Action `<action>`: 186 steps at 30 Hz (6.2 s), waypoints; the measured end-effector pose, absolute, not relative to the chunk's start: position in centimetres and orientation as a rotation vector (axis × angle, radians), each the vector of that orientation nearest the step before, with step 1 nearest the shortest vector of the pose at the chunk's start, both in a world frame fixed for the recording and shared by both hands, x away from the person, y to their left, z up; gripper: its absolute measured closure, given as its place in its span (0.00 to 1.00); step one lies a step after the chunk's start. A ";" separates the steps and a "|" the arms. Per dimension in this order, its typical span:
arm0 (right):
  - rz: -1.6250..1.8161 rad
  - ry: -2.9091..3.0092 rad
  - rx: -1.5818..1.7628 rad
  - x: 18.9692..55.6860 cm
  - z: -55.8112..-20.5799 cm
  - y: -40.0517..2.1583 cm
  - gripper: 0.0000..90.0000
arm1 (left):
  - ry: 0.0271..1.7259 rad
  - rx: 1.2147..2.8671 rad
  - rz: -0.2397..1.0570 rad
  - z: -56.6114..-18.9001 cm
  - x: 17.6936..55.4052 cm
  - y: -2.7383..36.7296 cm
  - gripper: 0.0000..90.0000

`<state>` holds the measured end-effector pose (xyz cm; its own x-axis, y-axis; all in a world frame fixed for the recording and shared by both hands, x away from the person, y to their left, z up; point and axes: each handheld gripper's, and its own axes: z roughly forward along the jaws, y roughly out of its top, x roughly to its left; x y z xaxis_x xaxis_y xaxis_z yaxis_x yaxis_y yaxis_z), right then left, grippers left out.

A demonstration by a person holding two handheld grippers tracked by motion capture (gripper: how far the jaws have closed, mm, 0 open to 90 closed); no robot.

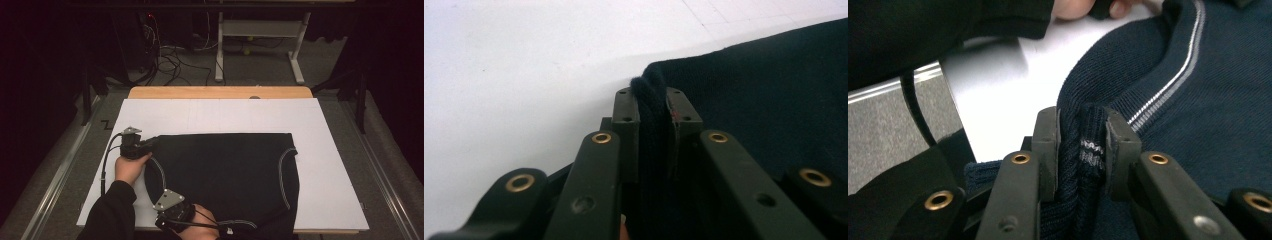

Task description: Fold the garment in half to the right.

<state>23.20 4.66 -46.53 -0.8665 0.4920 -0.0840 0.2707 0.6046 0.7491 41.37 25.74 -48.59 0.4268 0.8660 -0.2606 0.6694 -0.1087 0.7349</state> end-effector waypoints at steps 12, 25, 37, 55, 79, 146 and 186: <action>1.258 2.442 0.582 22.8 -45.2 2.8 0.81 | 1.364 1.760 0.290 -48.1 40.9 25.6 0.83; 1.352 2.376 0.595 22.6 -44.1 1.5 0.81 | 1.378 1.660 0.305 -45.3 40.4 25.1 0.83; 1.379 2.349 0.571 22.5 -42.5 1.6 0.81 | 1.360 1.627 0.340 -43.2 40.4 24.9 0.84; 1.376 2.366 0.536 22.7 -41.9 3.4 0.81 | 1.359 1.618 0.386 -42.6 40.6 25.6 0.85; 1.435 2.380 0.482 22.1 -41.8 6.7 0.81 | 1.417 1.591 0.437 -42.4 39.3 29.7 0.85; 1.430 2.199 0.670 22.4 -43.0 -6.4 0.80 | 1.337 1.757 0.428 -40.2 41.8 16.7 0.83; 1.280 2.132 0.843 20.2 -44.9 -17.7 0.79 | 1.192 1.860 0.376 -41.1 42.9 3.3 0.82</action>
<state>20.18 -17.74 -44.87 -0.6774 0.7277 -0.1078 0.2470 0.3630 0.8985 42.86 3.33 -41.08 0.4957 0.8472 -0.1910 0.5839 -0.1623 0.7954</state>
